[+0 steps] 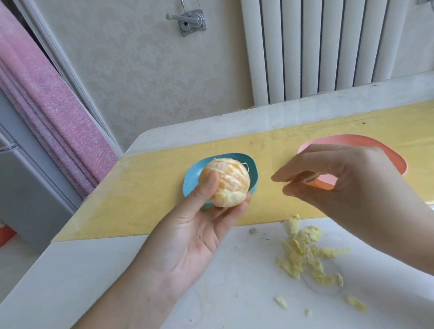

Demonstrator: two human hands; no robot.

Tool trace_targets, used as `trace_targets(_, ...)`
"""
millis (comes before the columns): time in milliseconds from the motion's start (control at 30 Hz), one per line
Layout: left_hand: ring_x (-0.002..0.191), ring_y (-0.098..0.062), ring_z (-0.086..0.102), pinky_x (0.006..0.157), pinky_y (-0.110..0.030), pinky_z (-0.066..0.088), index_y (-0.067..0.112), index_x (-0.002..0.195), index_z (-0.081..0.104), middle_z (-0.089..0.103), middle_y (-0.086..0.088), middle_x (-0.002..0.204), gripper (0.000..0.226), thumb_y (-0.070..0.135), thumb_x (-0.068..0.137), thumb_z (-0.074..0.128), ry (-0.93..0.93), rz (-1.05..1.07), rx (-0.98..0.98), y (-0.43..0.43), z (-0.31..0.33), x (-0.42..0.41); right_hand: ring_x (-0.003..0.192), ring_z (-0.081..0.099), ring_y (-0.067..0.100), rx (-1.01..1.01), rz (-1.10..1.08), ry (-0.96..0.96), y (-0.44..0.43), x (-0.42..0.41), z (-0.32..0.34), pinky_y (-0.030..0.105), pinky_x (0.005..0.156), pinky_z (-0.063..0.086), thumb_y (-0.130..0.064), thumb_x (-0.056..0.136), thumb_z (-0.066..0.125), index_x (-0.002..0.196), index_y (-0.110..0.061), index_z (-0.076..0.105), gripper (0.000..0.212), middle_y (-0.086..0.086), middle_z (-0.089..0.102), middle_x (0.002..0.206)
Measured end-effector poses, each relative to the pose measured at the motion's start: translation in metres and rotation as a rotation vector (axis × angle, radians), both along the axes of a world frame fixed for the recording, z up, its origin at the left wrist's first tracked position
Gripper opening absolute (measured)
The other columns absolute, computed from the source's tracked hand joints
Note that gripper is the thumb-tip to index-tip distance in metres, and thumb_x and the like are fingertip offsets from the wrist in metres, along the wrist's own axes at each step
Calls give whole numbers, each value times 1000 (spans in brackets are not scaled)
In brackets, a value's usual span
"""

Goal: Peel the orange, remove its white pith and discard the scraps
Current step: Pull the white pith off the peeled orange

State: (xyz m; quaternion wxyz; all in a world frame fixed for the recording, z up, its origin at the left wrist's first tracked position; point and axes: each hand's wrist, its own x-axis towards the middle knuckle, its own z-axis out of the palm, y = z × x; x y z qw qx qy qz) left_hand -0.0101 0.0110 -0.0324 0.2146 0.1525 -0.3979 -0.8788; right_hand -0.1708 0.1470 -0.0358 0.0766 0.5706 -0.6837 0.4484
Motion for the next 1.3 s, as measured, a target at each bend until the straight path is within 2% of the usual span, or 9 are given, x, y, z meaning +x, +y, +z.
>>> trace_targets(167,87,-34,70,64,-36,60,-2,99,73,69,-21,100,52,22,55,87,-47,-8,177,2,0,-3,53,51,-19,111,3,127,0,-1,-7,-1,54,37,-17,84,71,91,-25,77,13,-17,70,67)
trace_targets(267,96,-37,68,67,-38,60,-3,109,69,68,-21,108,67,20,50,92,-73,-30,208,1,-3,-3,64,56,-3,180,-10,109,0,0,-8,8,61,40,-28,76,77,74,-31,73,5,-21,65,61)
trace_targets(400,93,-32,68,66,-34,60,-1,107,70,68,-19,106,58,19,55,88,-78,-17,213,0,-7,-4,71,48,4,147,-57,249,-1,2,-6,19,67,33,-16,72,82,73,-28,69,18,-19,58,67)
trace_targets(567,99,-35,66,72,-37,59,-3,104,71,67,-21,112,55,13,55,89,-42,-38,202,4,-8,-4,66,50,-18,51,41,81,0,11,-7,-3,61,33,-17,83,59,98,-27,73,23,-18,66,80)
trace_targets(667,108,-33,64,79,-40,58,-5,105,69,66,-22,116,61,10,51,91,-22,-23,172,7,-10,-3,68,56,-14,21,86,-3,-1,17,-11,1,57,38,-40,86,58,104,-31,71,24,-24,64,82)
trace_targets(800,110,-35,62,84,-35,56,-4,105,69,66,-22,115,37,17,75,75,-30,-12,76,19,-13,-4,85,61,2,-27,132,-97,-4,22,-16,14,74,46,-57,71,65,100,-31,64,39,-20,62,86)
trace_targets(900,114,-33,61,90,-38,53,0,106,70,65,-22,118,35,24,80,65,-25,-12,47,24,-10,-5,87,62,5,-73,123,-119,-6,23,-16,15,76,47,-56,70,68,97,-28,60,40,-17,63,88)
trace_targets(1100,102,-23,68,78,-29,56,5,100,74,68,-17,114,31,16,70,75,19,-2,-45,15,-1,-2,92,63,10,-185,163,-149,-4,20,-9,23,80,50,-46,76,67,103,-28,62,33,-14,62,96)
trace_targets(1300,99,-17,67,75,-24,56,12,98,76,71,-9,108,36,26,65,75,50,-98,-81,15,1,-1,86,61,9,-242,194,25,1,19,-1,13,76,44,-25,82,72,97,-20,69,16,-6,63,94)
